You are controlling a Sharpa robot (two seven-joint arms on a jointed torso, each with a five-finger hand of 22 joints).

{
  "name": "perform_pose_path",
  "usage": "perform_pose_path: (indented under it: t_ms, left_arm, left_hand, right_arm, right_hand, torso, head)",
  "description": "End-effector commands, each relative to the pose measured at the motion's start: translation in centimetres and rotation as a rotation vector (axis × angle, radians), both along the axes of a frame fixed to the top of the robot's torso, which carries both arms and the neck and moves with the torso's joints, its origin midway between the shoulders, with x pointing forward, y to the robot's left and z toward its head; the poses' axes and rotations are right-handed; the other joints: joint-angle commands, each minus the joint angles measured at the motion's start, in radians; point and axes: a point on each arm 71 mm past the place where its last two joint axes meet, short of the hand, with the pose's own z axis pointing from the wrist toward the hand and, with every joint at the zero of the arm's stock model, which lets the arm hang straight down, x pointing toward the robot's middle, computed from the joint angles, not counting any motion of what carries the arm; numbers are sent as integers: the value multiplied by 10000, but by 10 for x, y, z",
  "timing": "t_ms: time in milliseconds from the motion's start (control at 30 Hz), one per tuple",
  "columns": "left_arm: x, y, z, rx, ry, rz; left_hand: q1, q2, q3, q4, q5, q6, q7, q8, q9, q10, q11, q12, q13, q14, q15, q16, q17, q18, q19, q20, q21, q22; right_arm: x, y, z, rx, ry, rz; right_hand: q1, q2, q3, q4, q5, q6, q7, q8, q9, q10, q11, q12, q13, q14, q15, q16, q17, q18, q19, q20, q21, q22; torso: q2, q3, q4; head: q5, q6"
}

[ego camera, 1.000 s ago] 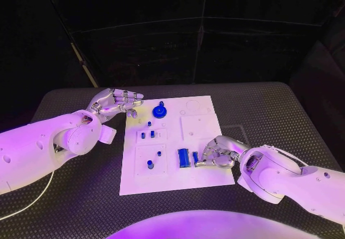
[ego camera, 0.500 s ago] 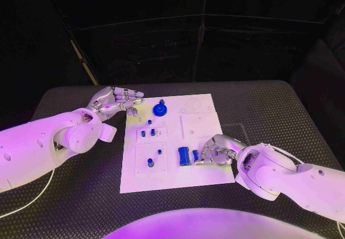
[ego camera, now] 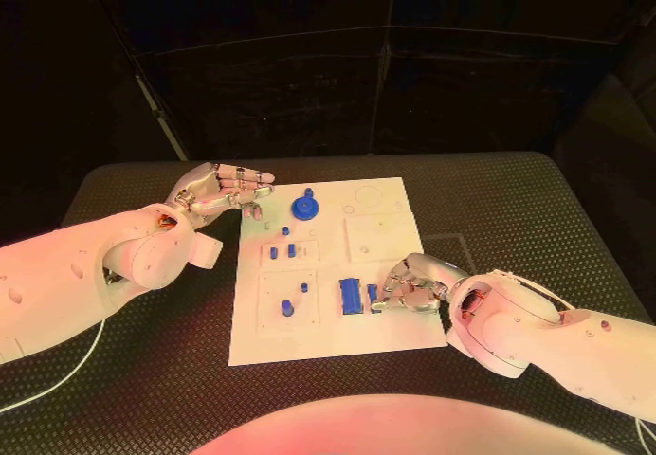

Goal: Assemble the parts on the task board

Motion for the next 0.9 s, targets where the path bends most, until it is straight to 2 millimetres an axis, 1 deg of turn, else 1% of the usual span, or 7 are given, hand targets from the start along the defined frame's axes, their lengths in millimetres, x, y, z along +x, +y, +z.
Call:
perform_pose_path:
  t_ms: [33,167,333,400,600,767,900]
  left_arm:
    - [0,-1,1,-91,-7,-103]
    - [0,-1,1,-92,-12,-96]
    - [1,0,1,-116,-51,-33]
    - [2,1,1,-203,-42,35]
    - [6,5,0,-485,-87,420]
    - [14,5,-3,-704,-156,805]
    - [24,2,-7,-1176,-168,1393]
  left_hand:
    - [-26,90,3,-35,5,-7,-5,6,11,-97,6,40,11,-72,6,-38,-16,130,-65,11,-61,-16]
    - [-12,98,10,-53,6,3,1,14,12,-106,10,54,11,-77,6,-38,-22,130,-65,10,-65,-20]
    - [-76,88,-23,-26,-4,3,2,17,11,-113,15,71,12,-85,18,-39,-28,124,-73,19,-76,-28]
    - [-178,73,-80,25,-13,-2,-9,18,9,-123,14,93,14,-98,29,-40,-37,120,-86,32,-98,-45]
    - [-650,-47,-631,306,-26,-78,-53,10,4,-96,-10,304,62,-606,106,-254,-162,110,-447,131,-470,-293]
    - [-651,31,-1119,427,-29,-156,-23,16,1,-164,67,389,50,-1662,291,-1292,-697,95,-1351,314,-1329,-887]
    - [-570,192,-1516,582,-20,-364,-153,-64,-8,-316,389,120,-45,-2825,838,-3699,-1796,-56,-2928,782,-2793,-2007]
  right_arm:
    - [-1,1,3,490,-37,-13]
    - [-2,1,7,1493,-125,-91]
    - [3,-8,11,3828,34,-535]
    - [10,-14,12,4657,7,-835]
    - [51,-31,17,6978,-223,-1891]
    - [85,-33,16,8197,-465,-2333]
    - [109,-30,13,8985,-581,-2513]
  right_hand:
    - [12,-59,-117,57,17,-87,56,-41,8,4,34,-45,-32,710,-5,-59,897,64,-83,-11,-106,-78]
    - [-169,-121,-291,195,33,-359,138,-186,-37,-151,102,-228,-194,646,45,-238,633,122,-279,22,-339,-427]
    - [28,55,-345,129,331,-1193,475,-667,-224,-1760,403,-2292,-2087,194,282,-1428,-910,479,-1517,225,-1901,-2608]
    - [251,149,-417,80,497,-1551,701,-872,-329,-2942,694,-3747,-3431,1061,624,1021,2635,642,-2191,439,-3007,-3815]
    - [900,518,-557,-200,815,-1828,1088,-1275,-685,-4089,1057,-4972,-4619,957,1019,910,2519,642,-2748,929,-4799,-4937]
    - [1144,729,-758,-457,805,-1651,1263,-1611,-1106,-4667,1318,-6720,-6352,-1575,1298,-2651,-232,658,-3194,1207,-6417,-5975]
    - [1162,919,-865,-708,694,-1448,1374,-2133,-1641,-4482,1518,-7976,-7919,-4238,1577,-6685,-2262,602,-4128,1565,-7944,-6873]
  torso:
    - [-9,13,-14]
    - [-26,4,-8]
    - [-73,-49,29]
    - [-127,-89,38]
    - [-378,-190,-31]
    - [-641,-280,-114]
    - [-808,-307,-111]
  head:
    - [-3,12]
    - [-26,52]
    - [-159,217]
    - [-213,267]
    - [-270,514]
    - [-281,742]
    - [-320,1013]
